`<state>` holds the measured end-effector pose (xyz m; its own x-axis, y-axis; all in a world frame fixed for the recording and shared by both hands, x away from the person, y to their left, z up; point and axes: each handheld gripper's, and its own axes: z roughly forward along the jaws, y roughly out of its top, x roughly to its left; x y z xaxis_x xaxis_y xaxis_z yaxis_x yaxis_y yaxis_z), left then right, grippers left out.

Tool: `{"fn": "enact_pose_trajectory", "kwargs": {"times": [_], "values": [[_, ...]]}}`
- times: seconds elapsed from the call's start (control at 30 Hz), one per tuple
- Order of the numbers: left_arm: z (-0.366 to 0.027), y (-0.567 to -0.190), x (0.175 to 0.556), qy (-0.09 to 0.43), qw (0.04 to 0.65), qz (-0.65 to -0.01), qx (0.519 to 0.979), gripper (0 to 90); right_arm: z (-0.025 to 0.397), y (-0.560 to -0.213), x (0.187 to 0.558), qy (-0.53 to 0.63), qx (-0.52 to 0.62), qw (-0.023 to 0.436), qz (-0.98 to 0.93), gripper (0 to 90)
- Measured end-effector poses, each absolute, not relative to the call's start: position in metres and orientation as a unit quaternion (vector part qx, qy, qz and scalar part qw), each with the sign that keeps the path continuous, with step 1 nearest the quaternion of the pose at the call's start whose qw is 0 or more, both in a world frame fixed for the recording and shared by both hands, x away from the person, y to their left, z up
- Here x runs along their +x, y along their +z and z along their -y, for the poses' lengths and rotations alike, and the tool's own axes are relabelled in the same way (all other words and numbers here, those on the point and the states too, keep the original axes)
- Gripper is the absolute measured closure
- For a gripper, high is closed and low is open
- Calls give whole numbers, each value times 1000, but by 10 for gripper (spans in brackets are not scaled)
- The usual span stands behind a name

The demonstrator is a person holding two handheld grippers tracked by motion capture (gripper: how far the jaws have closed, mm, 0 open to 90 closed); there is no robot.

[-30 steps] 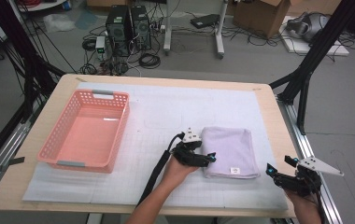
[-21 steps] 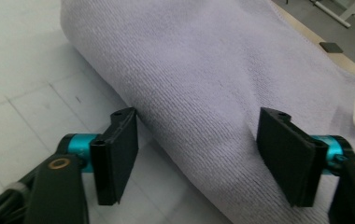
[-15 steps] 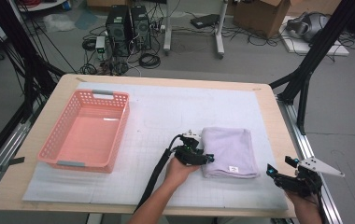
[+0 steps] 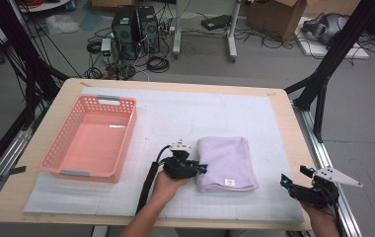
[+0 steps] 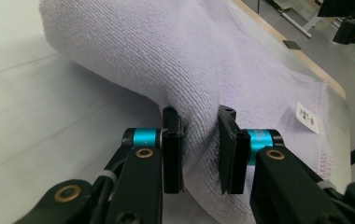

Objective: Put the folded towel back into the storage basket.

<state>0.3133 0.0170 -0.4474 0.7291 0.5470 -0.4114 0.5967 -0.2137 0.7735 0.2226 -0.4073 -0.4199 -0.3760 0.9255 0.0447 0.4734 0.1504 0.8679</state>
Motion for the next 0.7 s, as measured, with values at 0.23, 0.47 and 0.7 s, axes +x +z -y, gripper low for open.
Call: {"fn": "enact_pose_trajectory", "kwargs": {"times": [0.23,0.47,0.7], "values": [[-57,-445,306,8,507,-365,781,740,403,-420,224,426,489,261,-715,177],[-72,-448,308,29,512,-387,766,622,401,-422,225,424,487,259,-718,177],[-65,-449,326,40,505,-442,740,307,398,-422,226,423,483,258,-722,177]]}}
